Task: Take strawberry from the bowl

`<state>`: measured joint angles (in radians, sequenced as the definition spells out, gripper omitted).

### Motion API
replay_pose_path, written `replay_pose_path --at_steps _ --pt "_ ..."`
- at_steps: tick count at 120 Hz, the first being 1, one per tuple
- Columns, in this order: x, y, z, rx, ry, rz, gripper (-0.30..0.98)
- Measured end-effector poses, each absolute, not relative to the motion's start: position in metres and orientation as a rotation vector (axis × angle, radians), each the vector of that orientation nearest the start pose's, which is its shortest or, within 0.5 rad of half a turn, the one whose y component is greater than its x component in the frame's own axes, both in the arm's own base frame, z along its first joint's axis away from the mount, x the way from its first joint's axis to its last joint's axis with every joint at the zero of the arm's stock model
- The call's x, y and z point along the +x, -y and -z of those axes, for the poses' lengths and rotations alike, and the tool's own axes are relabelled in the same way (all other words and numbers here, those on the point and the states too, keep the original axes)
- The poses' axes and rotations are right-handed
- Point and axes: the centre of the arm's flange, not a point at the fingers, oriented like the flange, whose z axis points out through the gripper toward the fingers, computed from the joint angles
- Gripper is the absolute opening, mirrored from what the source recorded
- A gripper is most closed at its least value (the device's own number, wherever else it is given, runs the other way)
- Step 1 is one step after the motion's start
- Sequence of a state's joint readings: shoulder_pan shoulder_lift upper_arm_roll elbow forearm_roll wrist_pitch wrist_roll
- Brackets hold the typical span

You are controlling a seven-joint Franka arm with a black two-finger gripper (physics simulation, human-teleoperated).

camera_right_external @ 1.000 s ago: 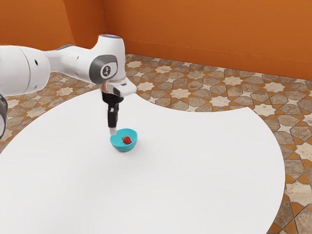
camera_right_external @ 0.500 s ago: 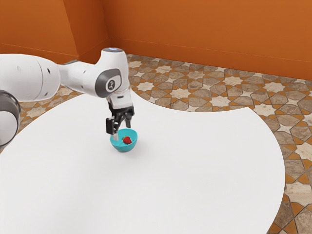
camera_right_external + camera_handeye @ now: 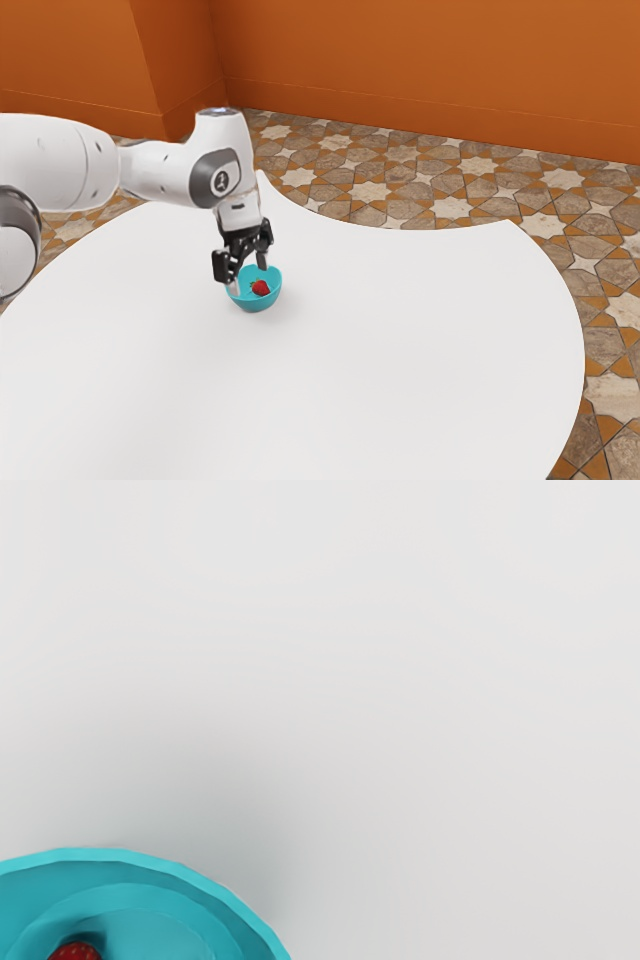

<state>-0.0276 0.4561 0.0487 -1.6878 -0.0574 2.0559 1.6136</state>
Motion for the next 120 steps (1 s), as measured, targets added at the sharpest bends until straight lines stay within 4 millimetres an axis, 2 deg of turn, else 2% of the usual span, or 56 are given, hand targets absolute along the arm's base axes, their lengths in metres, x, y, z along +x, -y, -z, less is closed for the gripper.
replay_pose_path --at_steps 25,41,76,108,120 --pt "0.677 -0.018 -0.316 -2.293 -2.249 -0.057 0.69" --pt "0.681 -0.020 -0.312 -2.300 -2.242 -0.054 0.68" --pt "0.681 -0.020 -0.317 -2.304 -2.234 -0.034 0.44" --pt "0.682 -0.019 -0.312 -2.298 -2.239 -0.043 0.37" --pt "0.690 -0.019 -0.309 -2.290 -2.237 -0.037 0.37"
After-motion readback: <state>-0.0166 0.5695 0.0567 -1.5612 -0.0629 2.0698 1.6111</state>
